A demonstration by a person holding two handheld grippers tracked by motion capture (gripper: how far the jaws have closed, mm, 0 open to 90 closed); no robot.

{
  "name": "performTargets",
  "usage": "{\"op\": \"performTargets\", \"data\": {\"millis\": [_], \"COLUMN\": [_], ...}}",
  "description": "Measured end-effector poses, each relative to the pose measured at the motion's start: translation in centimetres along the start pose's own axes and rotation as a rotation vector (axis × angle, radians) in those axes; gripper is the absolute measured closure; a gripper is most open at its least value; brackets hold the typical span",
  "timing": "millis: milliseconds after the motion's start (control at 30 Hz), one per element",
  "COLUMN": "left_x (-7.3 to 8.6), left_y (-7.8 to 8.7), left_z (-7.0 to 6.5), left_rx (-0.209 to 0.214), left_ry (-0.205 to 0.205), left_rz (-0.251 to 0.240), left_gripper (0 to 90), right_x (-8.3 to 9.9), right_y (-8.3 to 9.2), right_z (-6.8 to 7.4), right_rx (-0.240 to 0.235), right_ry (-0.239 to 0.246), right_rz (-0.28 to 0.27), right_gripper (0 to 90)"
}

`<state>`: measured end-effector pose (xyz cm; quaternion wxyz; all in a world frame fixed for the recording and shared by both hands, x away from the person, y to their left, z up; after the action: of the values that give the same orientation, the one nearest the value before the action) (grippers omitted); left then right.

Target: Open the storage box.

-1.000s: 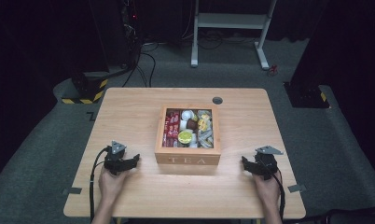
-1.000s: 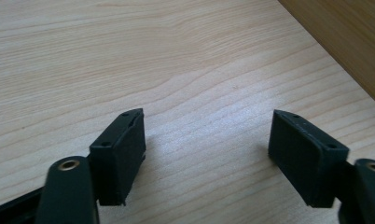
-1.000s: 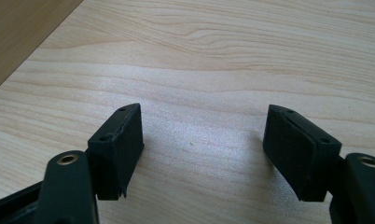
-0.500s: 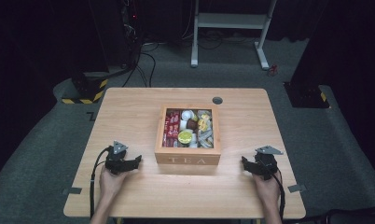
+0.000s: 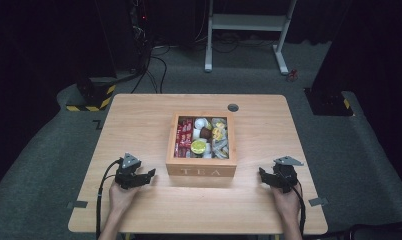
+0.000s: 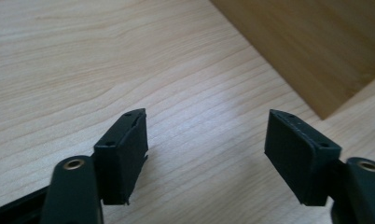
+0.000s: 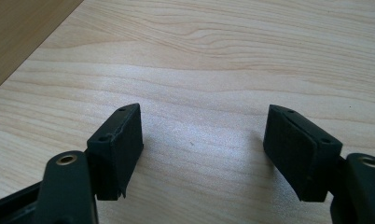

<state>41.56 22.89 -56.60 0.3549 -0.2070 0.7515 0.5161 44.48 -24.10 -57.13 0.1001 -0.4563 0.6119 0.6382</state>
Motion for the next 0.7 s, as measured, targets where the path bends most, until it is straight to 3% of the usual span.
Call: {"op": "performTargets", "data": {"millis": [200,367,533,700], "left_x": [0.2,0.4,0.4,0.3], "left_y": [0.5,0.6,0.7,1.0], "left_z": [-0.8,-1.3,-1.8,-2.3], "left_rx": [0.076,0.098,0.151,0.17], "left_ry": [0.021,0.014,0.052,0.039], "left_rz": [-0.032,-0.03,-0.021,-0.019], "left_gripper": [35.6,35.7,39.5,41.1], "right_x": [0.0,0.0,0.0,0.0], "right_y": [0.0,0.0,0.0,0.0], "right_z": [0.0,0.0,0.0,0.0], "right_rx": [0.0,0.0,0.0,0.0], "right_ry": [0.002,0.002,0.002,0.0], "right_rz": [-0.001,-0.001,-0.001,0.0], "right_gripper": [28.4,28.3,28.3,28.3]}}
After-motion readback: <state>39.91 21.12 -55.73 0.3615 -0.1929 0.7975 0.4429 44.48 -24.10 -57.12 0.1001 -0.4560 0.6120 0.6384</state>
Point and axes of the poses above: each handheld gripper's, and its own axes: y roughly backward along the jaws, x roughly out of its underside, z roughly to its left, the point moved 7 cm from there along -y, roughly forward along the jaws, and after that the axes turned 12 degrees about y, right-handed, at the moved point
